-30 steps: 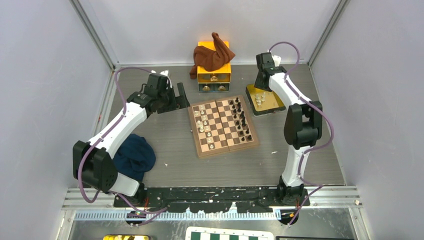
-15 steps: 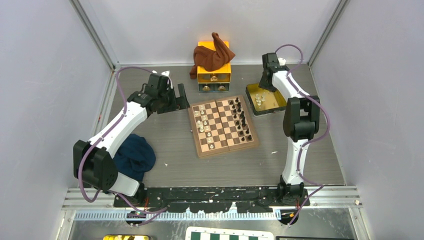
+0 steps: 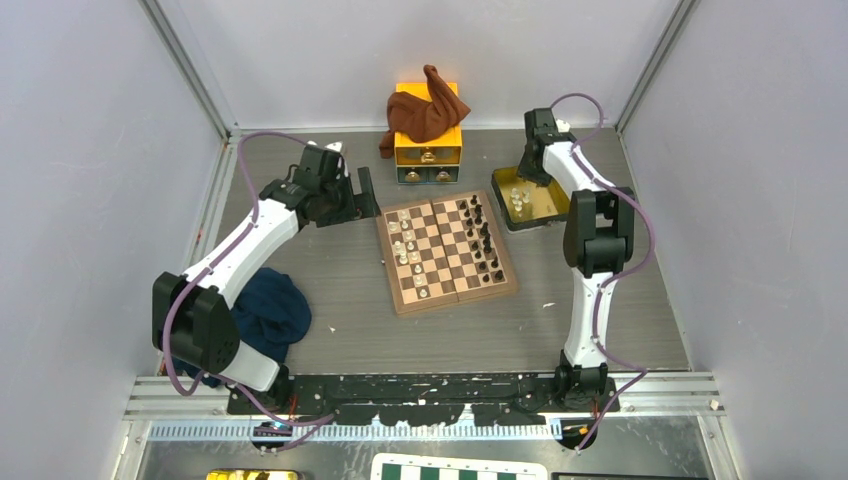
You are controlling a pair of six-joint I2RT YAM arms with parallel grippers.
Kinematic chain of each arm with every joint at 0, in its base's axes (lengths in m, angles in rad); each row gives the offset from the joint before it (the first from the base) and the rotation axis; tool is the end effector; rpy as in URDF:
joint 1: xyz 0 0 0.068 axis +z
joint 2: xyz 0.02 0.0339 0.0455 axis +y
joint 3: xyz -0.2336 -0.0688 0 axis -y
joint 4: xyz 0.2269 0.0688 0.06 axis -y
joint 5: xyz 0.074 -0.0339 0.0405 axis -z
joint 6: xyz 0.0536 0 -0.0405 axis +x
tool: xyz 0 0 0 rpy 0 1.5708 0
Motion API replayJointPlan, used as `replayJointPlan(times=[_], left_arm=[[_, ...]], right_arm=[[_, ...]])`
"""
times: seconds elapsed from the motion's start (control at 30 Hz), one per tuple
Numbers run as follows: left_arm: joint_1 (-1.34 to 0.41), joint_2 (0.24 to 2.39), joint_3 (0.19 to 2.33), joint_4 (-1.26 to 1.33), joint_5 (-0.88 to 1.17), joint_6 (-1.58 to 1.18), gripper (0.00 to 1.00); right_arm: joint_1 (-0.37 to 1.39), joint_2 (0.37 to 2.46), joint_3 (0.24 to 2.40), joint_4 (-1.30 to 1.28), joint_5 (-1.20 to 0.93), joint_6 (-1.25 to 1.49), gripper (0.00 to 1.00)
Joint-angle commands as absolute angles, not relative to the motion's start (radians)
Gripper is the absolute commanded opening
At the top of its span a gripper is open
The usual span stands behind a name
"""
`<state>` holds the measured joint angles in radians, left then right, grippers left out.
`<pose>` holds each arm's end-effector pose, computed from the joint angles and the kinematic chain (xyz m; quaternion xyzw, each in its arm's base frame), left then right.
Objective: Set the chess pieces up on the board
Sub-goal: Pick up the chess piece from the storage box.
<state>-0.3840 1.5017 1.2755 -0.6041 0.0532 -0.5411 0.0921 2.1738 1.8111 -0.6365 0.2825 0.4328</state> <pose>0.2998 -0.1242 0.2600 -0.0635 0.9298 -0.1836 0.3126 0.4532 0.0269 0.1760 0.2001 0.9294 -0.0580 0.3046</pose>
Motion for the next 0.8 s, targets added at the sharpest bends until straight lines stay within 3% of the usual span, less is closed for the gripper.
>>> replayJointPlan(times=[0.0, 0.4, 0.77], left_arm=[[-0.385, 1.499, 1.313, -0.592, 0.057, -0.526, 0.95], [-0.385, 1.512, 1.313, -0.591, 0.057, -0.516, 0.95], [-0.385, 1.536, 1.32, -0.59, 0.06, -0.505, 0.95]], right_arm=[[0.094, 2.176, 1.871, -0.62, 0.278, 0.452, 0.42], [0.094, 2.21, 1.873, -0.623, 0.268, 0.463, 0.39], [0.093, 2.228, 1.881, -0.624, 0.27, 0.468, 0.31]])
